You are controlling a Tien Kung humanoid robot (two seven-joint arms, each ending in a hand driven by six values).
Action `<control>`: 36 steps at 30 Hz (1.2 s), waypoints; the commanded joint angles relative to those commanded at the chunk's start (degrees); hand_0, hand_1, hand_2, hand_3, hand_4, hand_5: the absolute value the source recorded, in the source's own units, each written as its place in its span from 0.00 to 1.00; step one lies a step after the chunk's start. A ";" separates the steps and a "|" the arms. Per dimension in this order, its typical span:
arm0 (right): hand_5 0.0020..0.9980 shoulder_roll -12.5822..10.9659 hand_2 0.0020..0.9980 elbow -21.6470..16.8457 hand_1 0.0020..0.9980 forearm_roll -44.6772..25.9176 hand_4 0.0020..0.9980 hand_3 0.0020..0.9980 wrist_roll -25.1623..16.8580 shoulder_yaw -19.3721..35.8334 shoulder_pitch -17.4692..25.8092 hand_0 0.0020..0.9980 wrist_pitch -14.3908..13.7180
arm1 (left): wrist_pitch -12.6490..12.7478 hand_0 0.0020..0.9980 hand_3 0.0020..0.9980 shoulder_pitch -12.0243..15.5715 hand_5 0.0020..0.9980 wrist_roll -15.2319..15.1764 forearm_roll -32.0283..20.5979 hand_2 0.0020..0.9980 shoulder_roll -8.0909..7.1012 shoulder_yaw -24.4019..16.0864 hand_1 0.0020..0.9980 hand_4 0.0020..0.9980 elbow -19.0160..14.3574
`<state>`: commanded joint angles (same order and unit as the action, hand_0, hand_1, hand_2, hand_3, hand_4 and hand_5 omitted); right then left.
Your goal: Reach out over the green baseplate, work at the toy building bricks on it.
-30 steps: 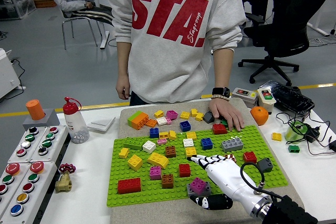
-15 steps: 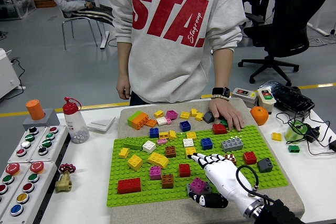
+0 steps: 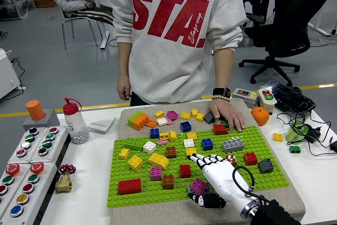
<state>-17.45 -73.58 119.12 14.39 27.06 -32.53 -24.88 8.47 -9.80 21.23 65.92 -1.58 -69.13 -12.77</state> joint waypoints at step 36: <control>0.40 -3.06 0.91 -0.62 0.85 2.30 0.78 0.85 -0.63 1.15 0.70 0.87 2.91 | 0.00 0.66 0.47 -0.39 1.00 0.02 0.00 0.62 -0.10 -0.03 0.62 0.38 0.03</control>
<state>-20.50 -74.19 121.42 13.76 28.21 -31.83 -21.96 8.48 -10.19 21.25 65.93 -1.68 -69.16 -12.74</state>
